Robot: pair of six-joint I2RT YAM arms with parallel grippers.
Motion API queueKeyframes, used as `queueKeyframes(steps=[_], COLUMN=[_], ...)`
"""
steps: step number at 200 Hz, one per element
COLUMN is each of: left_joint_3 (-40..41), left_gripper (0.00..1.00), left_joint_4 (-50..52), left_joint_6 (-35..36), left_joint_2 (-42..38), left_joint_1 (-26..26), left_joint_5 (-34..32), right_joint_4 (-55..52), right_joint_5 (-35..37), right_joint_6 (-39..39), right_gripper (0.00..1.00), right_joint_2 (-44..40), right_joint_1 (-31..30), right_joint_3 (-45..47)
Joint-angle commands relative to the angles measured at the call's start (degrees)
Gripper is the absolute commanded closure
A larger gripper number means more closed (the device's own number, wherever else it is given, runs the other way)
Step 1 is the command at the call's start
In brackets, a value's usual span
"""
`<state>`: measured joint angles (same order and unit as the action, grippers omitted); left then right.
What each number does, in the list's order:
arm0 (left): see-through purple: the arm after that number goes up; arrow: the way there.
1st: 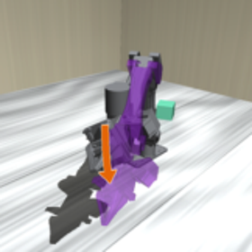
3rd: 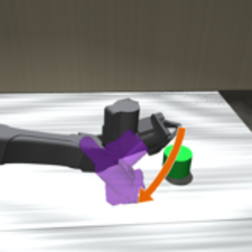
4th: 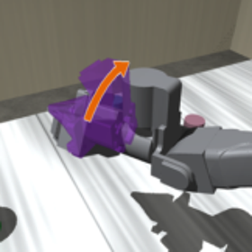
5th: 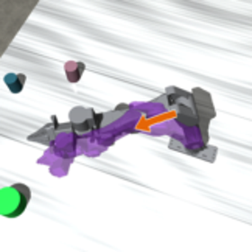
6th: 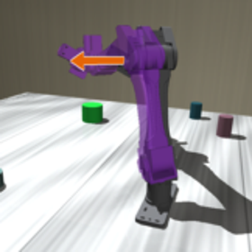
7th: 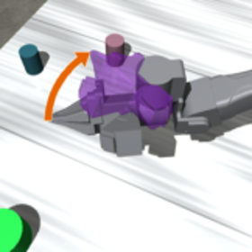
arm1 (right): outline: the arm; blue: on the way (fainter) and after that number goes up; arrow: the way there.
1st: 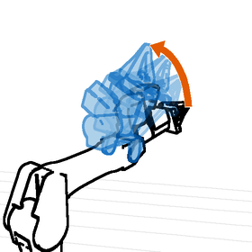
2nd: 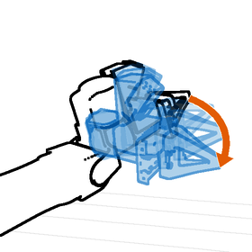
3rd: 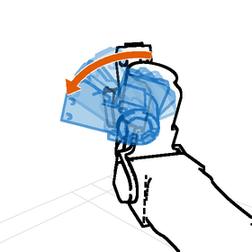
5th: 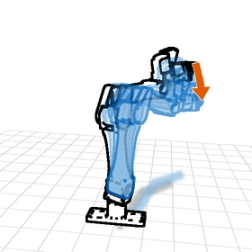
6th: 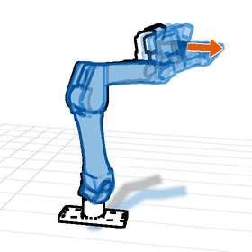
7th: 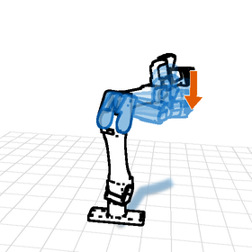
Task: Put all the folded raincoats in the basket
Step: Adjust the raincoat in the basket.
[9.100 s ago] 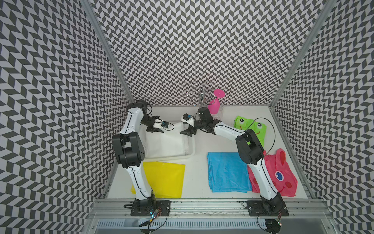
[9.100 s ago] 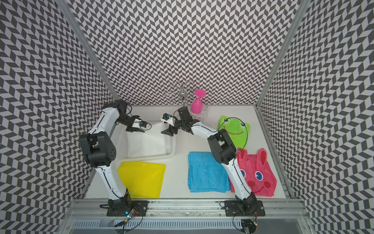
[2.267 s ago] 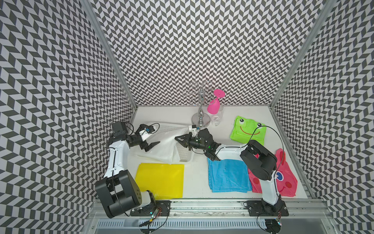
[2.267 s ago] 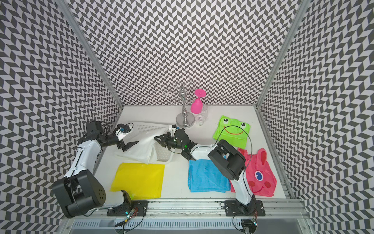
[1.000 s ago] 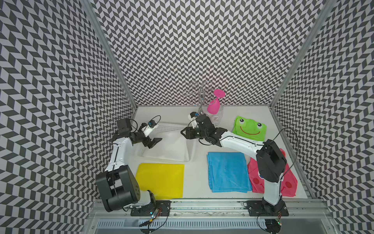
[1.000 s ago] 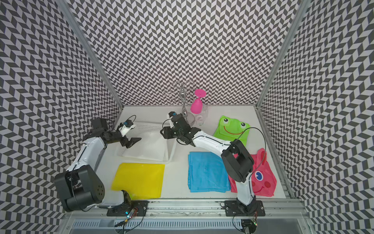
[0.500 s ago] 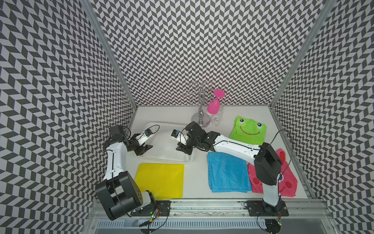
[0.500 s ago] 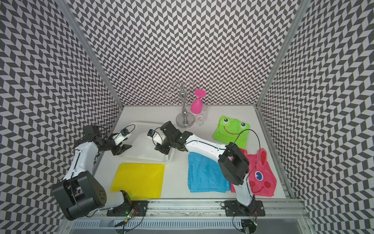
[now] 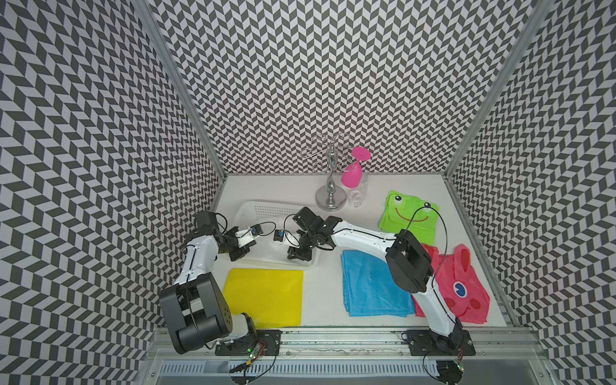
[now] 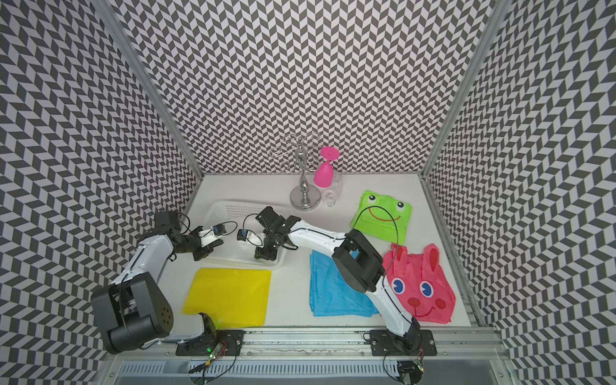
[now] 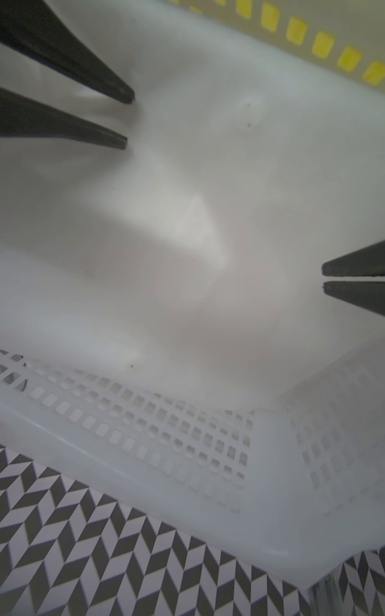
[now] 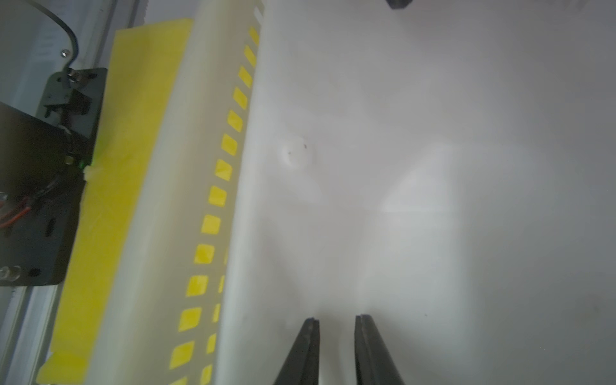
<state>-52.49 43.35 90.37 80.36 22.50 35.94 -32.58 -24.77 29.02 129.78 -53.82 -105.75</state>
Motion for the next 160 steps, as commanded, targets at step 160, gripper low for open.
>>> queueKeyframes(steps=[160], left_joint_3=[11.6], left_gripper=[1.00], left_joint_4=[-13.4], left_joint_6=[35.6], left_joint_2=[0.9], left_joint_1=[-2.2], left_joint_5=[-9.2], right_joint_4=[23.9], right_joint_5=[-9.9], right_joint_6=[-42.7], right_gripper=[0.69], right_joint_2=[-7.9], right_joint_1=[9.5], right_joint_3=[5.3])
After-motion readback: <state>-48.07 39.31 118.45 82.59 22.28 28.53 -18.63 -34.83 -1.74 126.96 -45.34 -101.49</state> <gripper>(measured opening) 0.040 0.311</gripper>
